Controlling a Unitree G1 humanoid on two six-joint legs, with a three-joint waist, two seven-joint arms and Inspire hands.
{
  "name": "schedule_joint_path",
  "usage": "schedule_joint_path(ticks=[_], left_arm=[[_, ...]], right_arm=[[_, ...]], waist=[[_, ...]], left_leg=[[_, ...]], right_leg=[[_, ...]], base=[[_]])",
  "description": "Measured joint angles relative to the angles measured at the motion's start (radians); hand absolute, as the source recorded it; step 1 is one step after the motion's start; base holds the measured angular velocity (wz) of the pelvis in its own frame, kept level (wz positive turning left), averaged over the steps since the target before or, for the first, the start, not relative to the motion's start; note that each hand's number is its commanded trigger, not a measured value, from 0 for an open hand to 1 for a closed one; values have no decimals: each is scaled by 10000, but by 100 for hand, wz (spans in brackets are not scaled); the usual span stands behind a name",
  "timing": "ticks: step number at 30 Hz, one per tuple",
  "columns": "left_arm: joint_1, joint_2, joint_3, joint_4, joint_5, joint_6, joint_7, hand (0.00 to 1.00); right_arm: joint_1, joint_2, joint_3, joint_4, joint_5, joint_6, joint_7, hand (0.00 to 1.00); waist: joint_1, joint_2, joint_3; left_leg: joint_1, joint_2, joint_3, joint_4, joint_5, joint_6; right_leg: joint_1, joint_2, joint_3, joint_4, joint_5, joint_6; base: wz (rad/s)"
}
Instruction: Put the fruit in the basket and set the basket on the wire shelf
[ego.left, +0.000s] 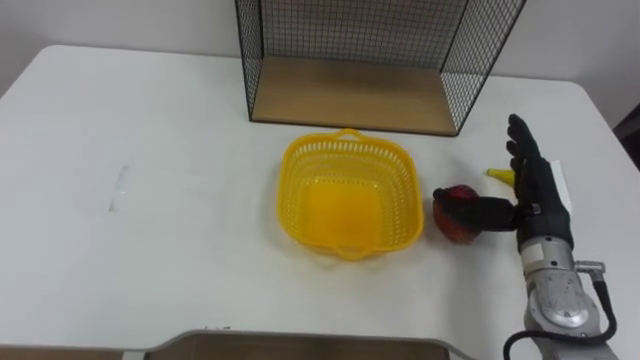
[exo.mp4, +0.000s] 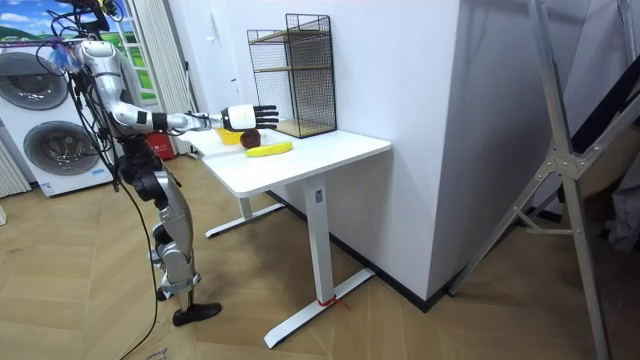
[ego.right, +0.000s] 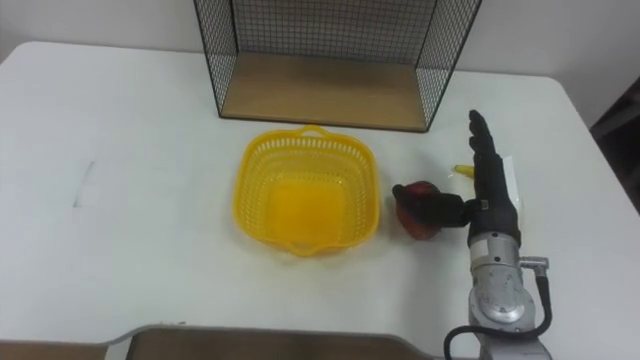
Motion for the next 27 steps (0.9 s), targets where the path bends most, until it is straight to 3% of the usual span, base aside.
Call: schedule_joint_path(ticks=[27], left_arm=[[68,60,-168,-72,-8,87,75,0]], right_arm=[[-101,0,322,1895,-413,103,488,0]], waist=[[-71,-119,-37]], left_leg=[[5,-14,-181,68,0,0]], right_leg=[[136,11,69,-63,-1,-2]], base=[[1]])
